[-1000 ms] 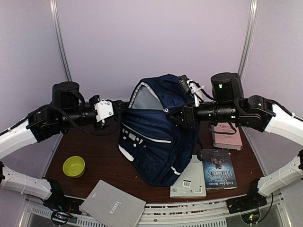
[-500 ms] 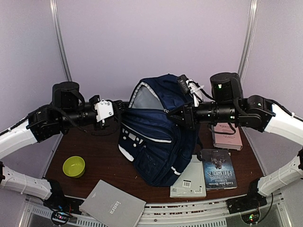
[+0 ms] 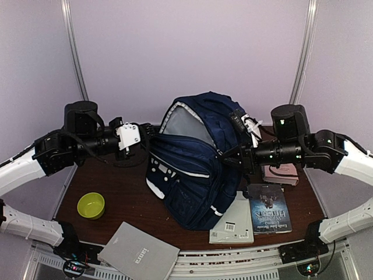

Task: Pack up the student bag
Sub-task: Unzip the second largest pocket of the student bag.

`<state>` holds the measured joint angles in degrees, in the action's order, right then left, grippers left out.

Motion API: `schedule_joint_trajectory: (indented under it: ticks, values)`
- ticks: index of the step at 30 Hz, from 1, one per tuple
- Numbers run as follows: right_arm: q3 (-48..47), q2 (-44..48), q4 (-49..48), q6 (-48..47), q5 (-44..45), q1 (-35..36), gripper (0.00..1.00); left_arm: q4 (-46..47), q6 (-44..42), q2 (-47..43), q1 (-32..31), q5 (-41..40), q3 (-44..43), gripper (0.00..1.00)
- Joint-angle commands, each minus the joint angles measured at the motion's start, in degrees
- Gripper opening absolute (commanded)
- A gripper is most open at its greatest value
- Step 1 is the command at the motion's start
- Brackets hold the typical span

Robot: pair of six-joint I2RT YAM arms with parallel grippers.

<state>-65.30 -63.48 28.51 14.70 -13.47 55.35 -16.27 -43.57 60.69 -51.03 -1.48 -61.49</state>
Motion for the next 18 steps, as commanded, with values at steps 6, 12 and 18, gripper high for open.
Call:
schedule_joint_trajectory:
  ticks: [6, 12, 18]
  values:
    - [12.90, 2.50, 1.22, 1.14, 1.47, -0.72, 0.00, 8.23, 3.30, -3.11, 2.49, -6.03, -0.91, 0.00]
    - [20.72, 1.06, -10.85, 5.18, -2.44, 0.92, 0.00, 9.39, 4.37, -2.94, 2.88, -7.16, -0.77, 0.00]
    - [23.73, -0.61, -16.57, 7.10, -2.70, 3.23, 0.00, 10.37, 4.90, -3.55, 3.71, -6.13, -0.21, 0.00]
